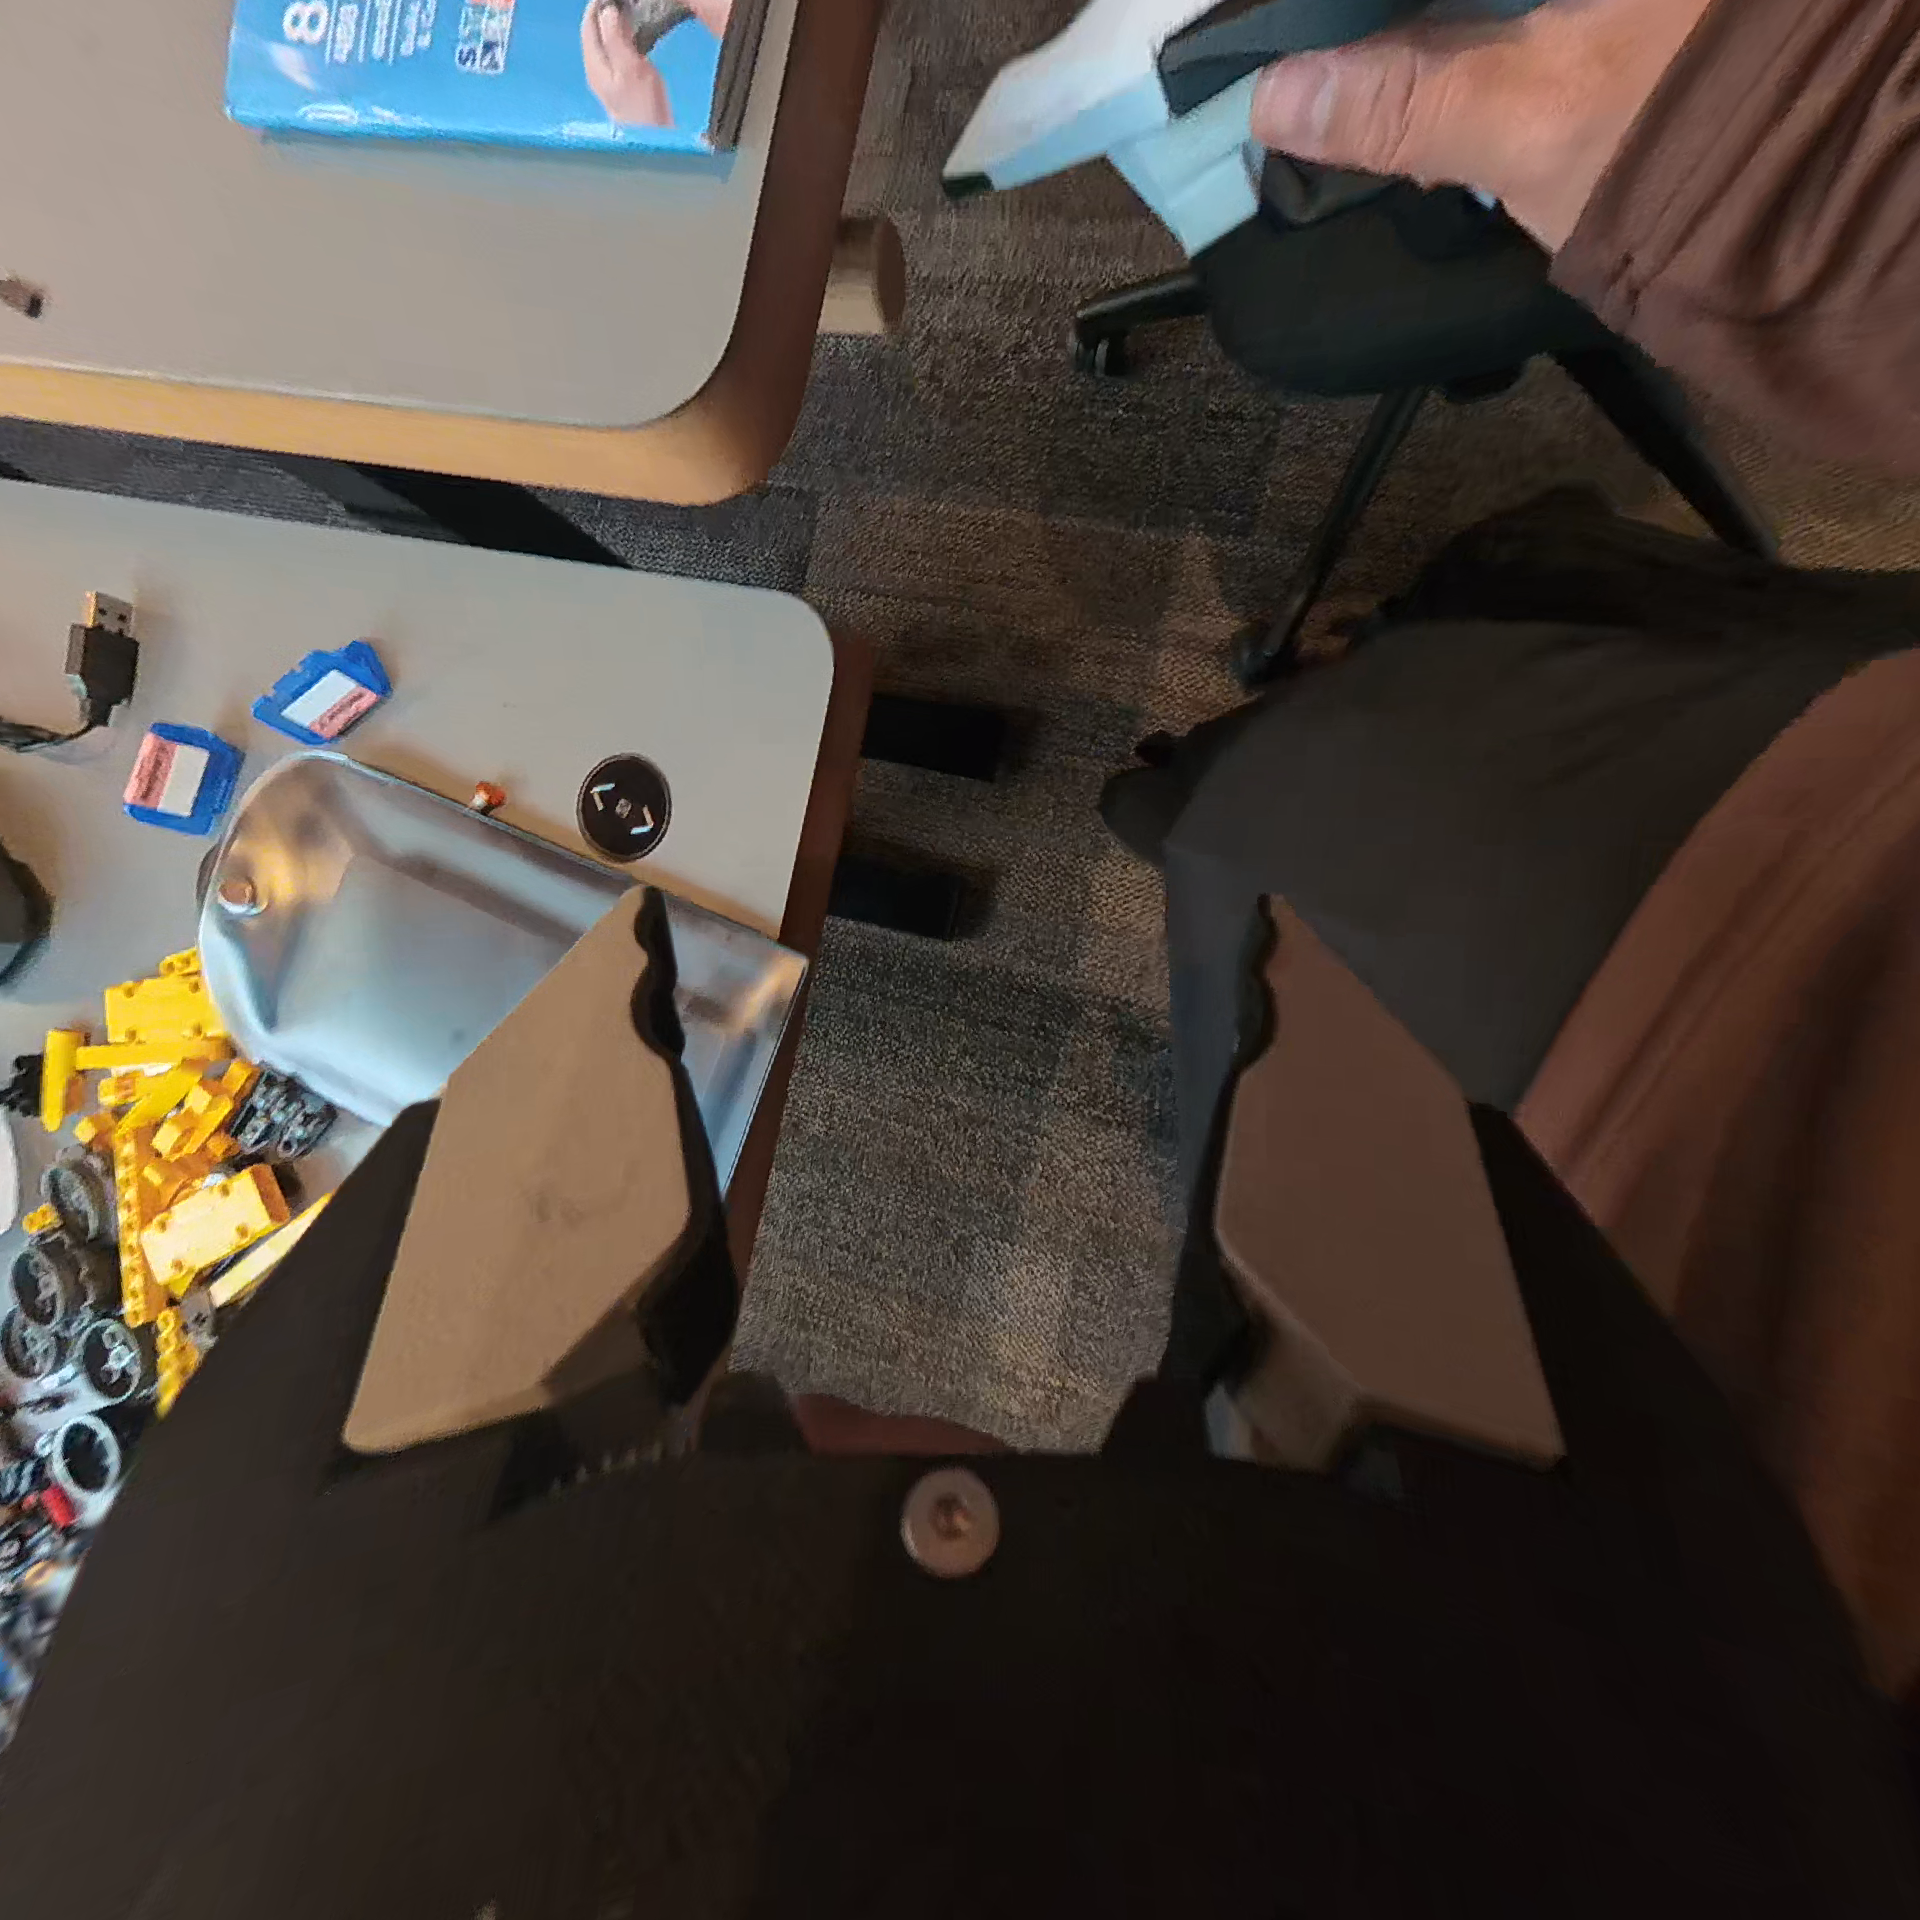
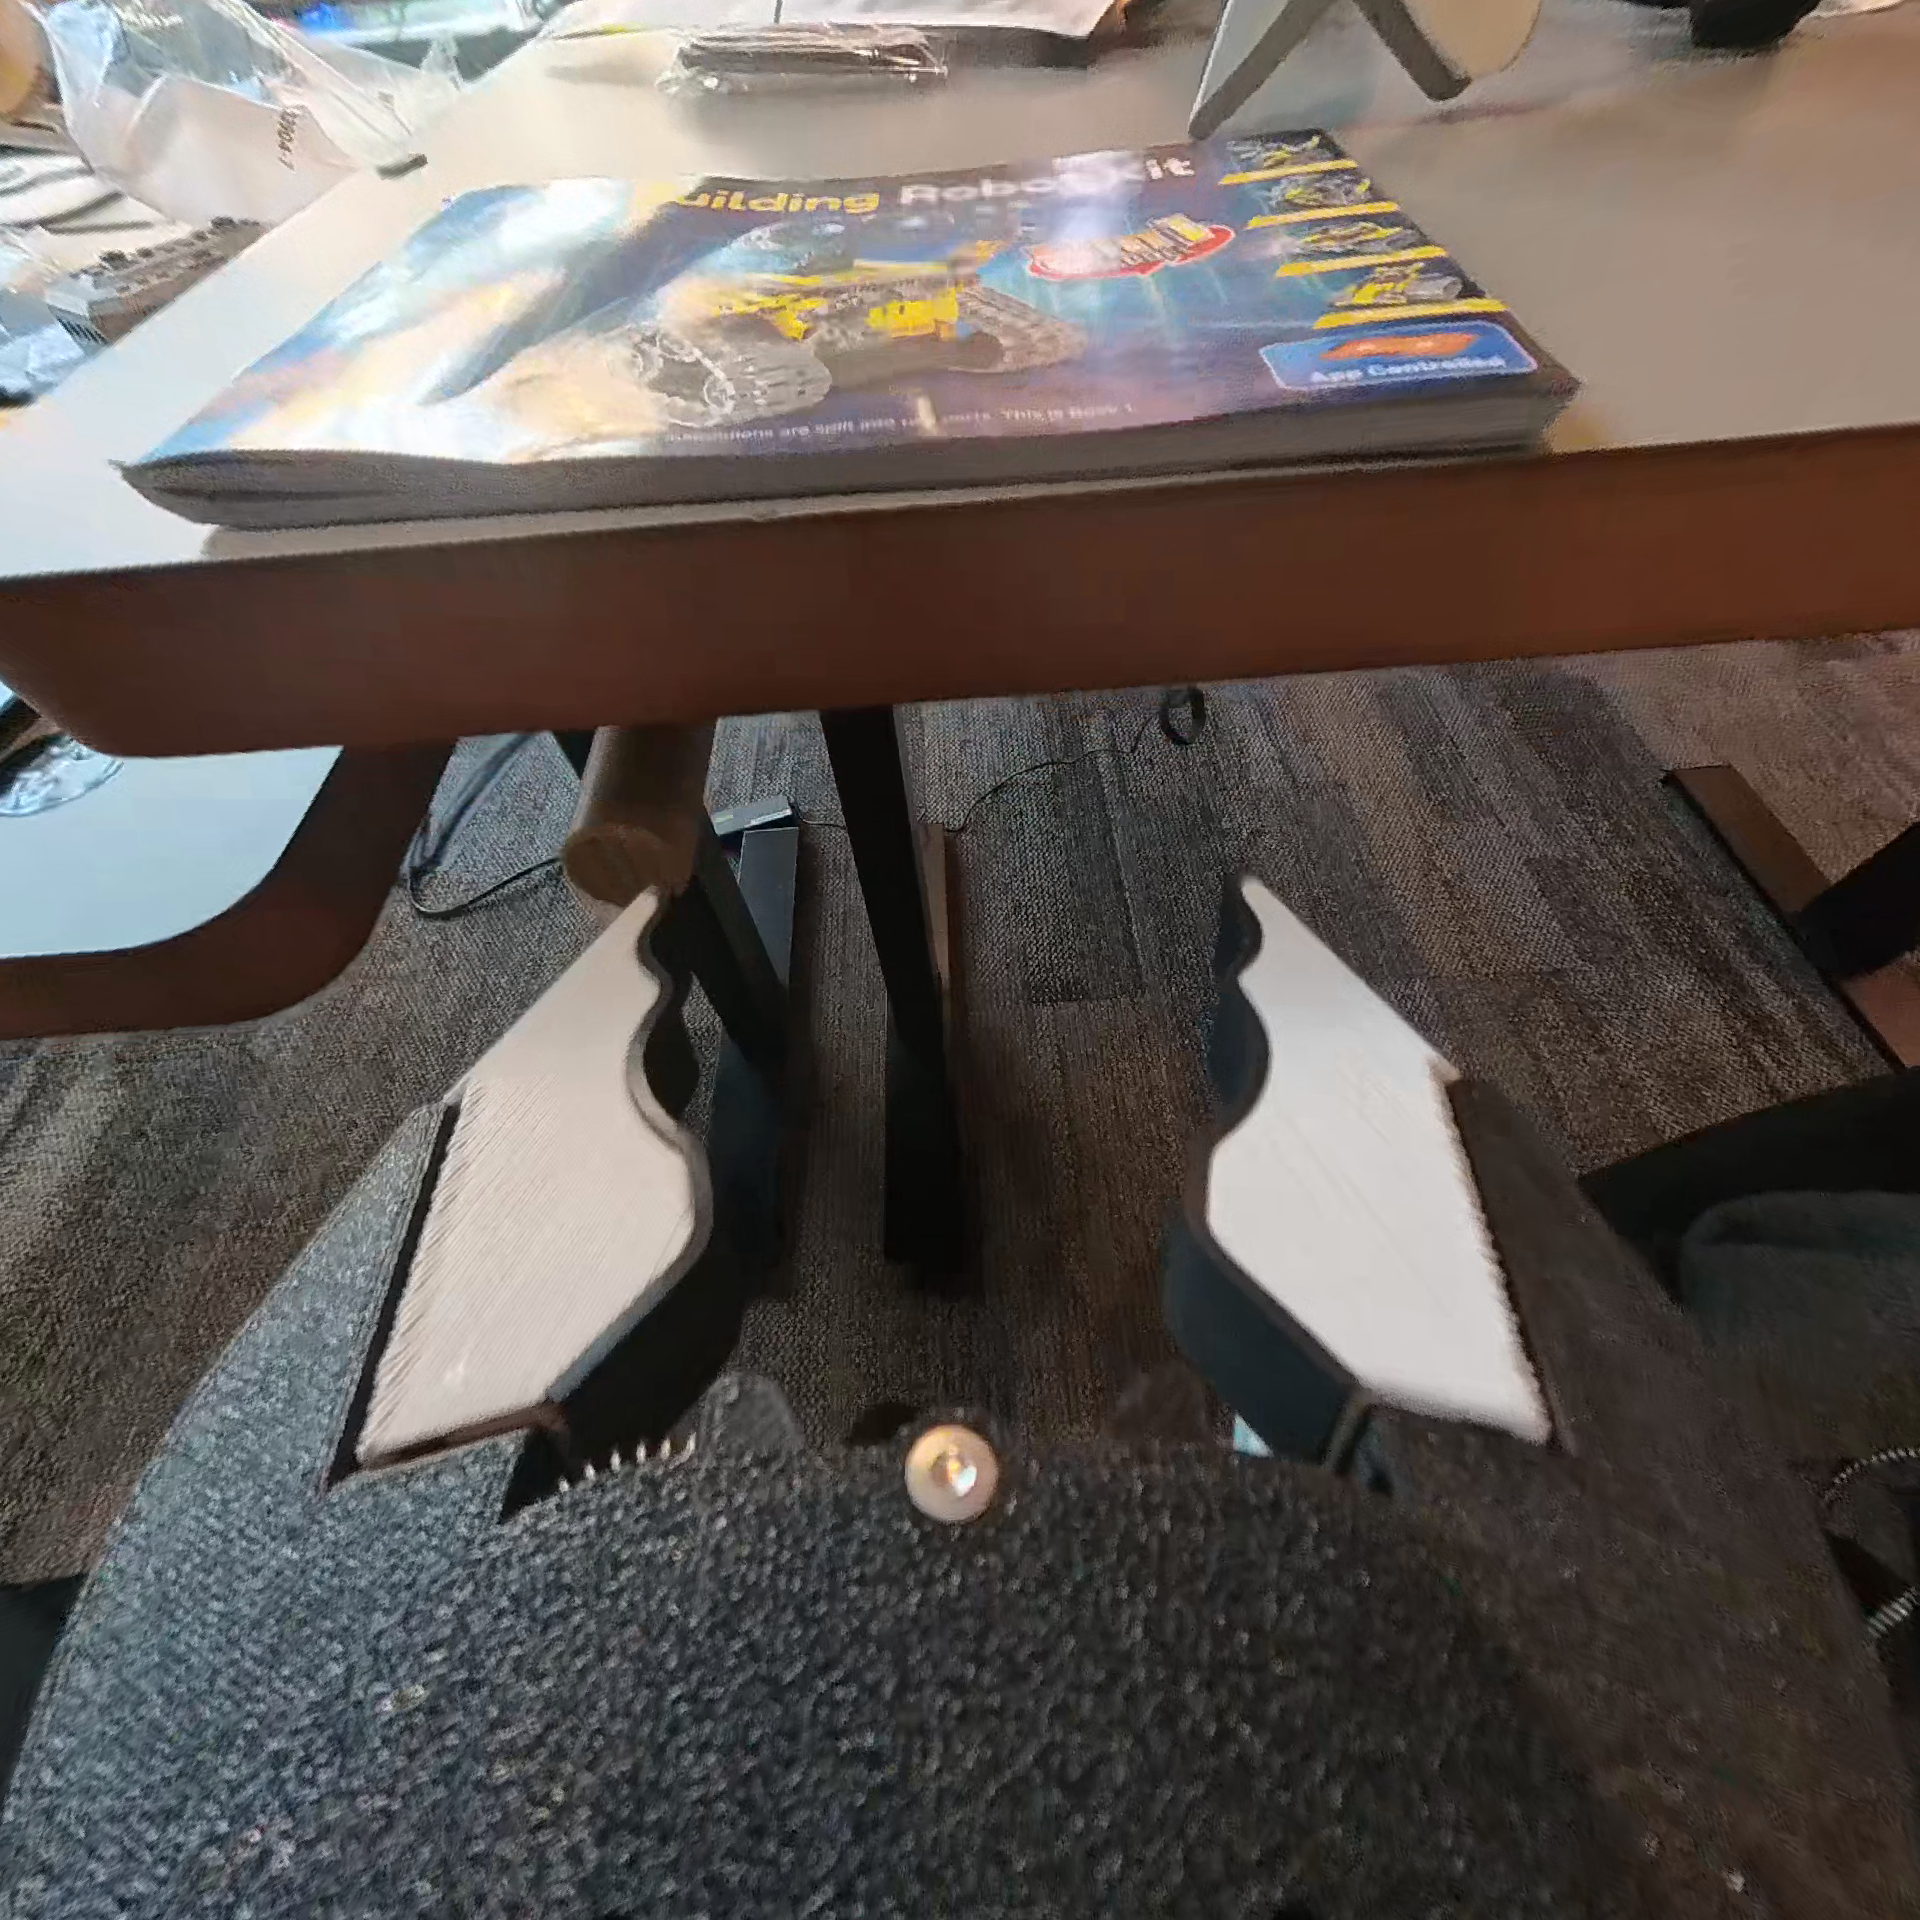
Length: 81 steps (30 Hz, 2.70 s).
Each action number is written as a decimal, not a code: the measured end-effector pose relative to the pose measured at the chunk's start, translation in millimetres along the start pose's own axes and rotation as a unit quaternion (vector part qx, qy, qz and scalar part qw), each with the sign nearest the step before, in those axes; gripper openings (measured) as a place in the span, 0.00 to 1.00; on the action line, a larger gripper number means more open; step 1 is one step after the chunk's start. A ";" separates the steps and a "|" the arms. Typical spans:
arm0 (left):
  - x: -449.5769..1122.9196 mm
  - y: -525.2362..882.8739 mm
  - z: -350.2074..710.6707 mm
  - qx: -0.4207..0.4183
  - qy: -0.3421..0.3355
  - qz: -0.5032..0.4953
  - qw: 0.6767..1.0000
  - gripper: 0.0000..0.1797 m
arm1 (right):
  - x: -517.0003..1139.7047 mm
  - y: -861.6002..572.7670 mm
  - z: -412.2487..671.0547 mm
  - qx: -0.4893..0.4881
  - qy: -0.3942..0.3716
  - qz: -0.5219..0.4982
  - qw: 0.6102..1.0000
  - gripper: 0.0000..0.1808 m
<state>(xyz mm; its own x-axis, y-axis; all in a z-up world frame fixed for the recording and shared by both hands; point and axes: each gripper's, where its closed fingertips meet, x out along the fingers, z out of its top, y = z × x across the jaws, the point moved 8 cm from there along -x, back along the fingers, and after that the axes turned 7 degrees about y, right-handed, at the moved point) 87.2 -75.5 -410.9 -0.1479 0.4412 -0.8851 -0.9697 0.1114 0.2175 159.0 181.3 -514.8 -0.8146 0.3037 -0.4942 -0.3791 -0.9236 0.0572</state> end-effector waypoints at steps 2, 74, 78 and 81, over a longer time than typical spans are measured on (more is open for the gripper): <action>8.7 -4.5 7.9 -0.021 -0.005 -0.012 1.000 0.60 | -2.0 -1.3 -5.7 0.005 0.012 -0.002 1.000 0.56; -9.4 129.3 122.2 0.153 -0.129 -0.019 0.980 0.63 | -30.8 54.1 189.7 -0.449 0.340 0.263 0.784 0.62; -10.2 136.6 131.9 0.094 -0.137 -0.069 0.984 0.63 | -32.6 41.7 204.5 -0.420 0.330 0.250 0.808 0.62; 19.7 143.6 116.4 0.071 0.020 -0.073 0.995 0.49 | -18.9 -11.9 196.5 -0.409 0.382 0.179 0.809 0.59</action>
<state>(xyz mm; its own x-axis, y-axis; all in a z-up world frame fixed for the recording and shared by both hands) -32.3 52.9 -349.3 -0.0183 0.3761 -0.9264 -0.9447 0.2968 0.1391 92.6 232.6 -335.6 -0.1804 0.0367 -0.9829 0.4930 -0.8613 -0.1227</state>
